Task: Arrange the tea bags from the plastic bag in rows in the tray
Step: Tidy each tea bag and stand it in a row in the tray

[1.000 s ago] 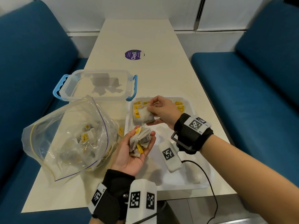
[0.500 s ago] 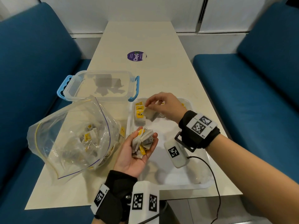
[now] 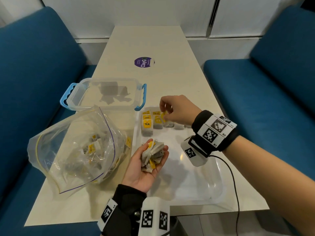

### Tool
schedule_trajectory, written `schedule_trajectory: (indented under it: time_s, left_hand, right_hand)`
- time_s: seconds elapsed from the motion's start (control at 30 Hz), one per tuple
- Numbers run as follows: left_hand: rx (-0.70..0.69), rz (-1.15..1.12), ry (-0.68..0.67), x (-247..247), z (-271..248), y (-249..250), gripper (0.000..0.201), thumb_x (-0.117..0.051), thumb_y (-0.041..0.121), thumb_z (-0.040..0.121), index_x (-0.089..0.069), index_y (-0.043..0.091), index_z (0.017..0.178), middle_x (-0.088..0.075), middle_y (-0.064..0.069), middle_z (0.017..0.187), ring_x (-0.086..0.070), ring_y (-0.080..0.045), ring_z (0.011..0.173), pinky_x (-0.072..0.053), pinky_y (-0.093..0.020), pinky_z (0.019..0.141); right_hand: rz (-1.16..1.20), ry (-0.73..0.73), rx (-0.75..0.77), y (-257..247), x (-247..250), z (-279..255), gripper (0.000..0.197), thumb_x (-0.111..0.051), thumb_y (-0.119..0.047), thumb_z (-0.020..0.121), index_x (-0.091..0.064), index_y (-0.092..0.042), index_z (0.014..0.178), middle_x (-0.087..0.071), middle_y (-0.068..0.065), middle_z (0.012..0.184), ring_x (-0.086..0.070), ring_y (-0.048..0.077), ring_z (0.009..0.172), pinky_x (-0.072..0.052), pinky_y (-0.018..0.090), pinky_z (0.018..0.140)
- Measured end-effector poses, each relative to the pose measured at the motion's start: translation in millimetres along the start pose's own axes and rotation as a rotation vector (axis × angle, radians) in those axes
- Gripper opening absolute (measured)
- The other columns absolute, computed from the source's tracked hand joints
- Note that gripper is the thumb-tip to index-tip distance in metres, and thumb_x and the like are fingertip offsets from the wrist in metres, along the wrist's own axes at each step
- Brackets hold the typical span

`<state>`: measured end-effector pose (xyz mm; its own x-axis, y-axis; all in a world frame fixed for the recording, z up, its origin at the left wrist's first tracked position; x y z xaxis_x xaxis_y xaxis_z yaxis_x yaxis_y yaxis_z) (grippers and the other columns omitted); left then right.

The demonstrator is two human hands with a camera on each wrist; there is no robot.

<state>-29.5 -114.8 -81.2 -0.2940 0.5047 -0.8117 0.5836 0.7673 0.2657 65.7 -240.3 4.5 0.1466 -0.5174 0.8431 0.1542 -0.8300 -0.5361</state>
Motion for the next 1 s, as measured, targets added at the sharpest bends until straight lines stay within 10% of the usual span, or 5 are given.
schedule_trajectory:
  time_s: [0.37, 0.53, 0.7, 1.0]
  left_hand:
    - [-0.008, -0.025, 0.013, -0.7, -0.9, -0.7, 0.025, -0.057, 0.016, 0.079, -0.064, 0.007, 0.101, -0.066, -0.023, 0.097, -0.064, -0.036, 0.088, -0.055, -0.046, 0.074]
    - [0.002, -0.025, 0.011, -1.9, -0.2, -2.7, 0.028, -0.056, 0.017, 0.080, -0.063, 0.007, 0.105, -0.066, -0.024, 0.099, -0.064, -0.036, 0.088, -0.055, -0.045, 0.073]
    - [0.006, -0.032, 0.023, -1.9, 3.2, -2.0, 0.026, -0.053, 0.017, 0.088, -0.062, 0.007, 0.110, -0.064, -0.024, 0.105, -0.063, -0.036, 0.091, -0.055, -0.046, 0.073]
    - [0.010, -0.044, 0.016, 0.5, 6.7, 0.9, 0.033, -0.058, 0.016, 0.077, -0.061, 0.009, 0.109, -0.062, -0.023, 0.108, -0.062, -0.036, 0.093, -0.056, -0.045, 0.073]
  right_hand:
    - [0.104, -0.018, -0.040, 6.8, -4.0, 8.5, 0.019, -0.051, -0.012, 0.092, -0.059, -0.007, 0.108, -0.061, 0.008, 0.102, -0.053, 0.014, 0.075, -0.047, 0.027, 0.073]
    - [0.342, -0.035, -0.103, 11.3, -8.7, 5.0, 0.011, -0.044, -0.008, 0.095, -0.053, -0.013, 0.100, -0.057, 0.002, 0.086, -0.059, 0.012, 0.042, -0.049, 0.025, 0.041]
    - [0.404, -0.102, -0.135, 15.2, -11.9, 7.3, 0.020, -0.056, 0.005, 0.086, -0.060, 0.001, 0.106, -0.060, 0.004, 0.079, -0.063, 0.014, 0.060, -0.056, 0.019, 0.055]
    - [0.528, -0.053, -0.184, 18.1, -11.0, 9.3, 0.013, -0.046, -0.011, 0.096, -0.053, -0.006, 0.105, -0.058, 0.007, 0.069, -0.056, 0.010, 0.036, -0.049, 0.024, 0.040]
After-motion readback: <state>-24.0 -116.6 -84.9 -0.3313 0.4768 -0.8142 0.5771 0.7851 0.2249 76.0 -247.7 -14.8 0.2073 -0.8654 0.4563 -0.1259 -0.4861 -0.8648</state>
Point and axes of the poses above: each hand's wrist, its own z-axis towards the middle knuckle, its own x-axis out of the back of the hand, y = z × x, the point moved 4 cm from there along z, towards the middle knuckle
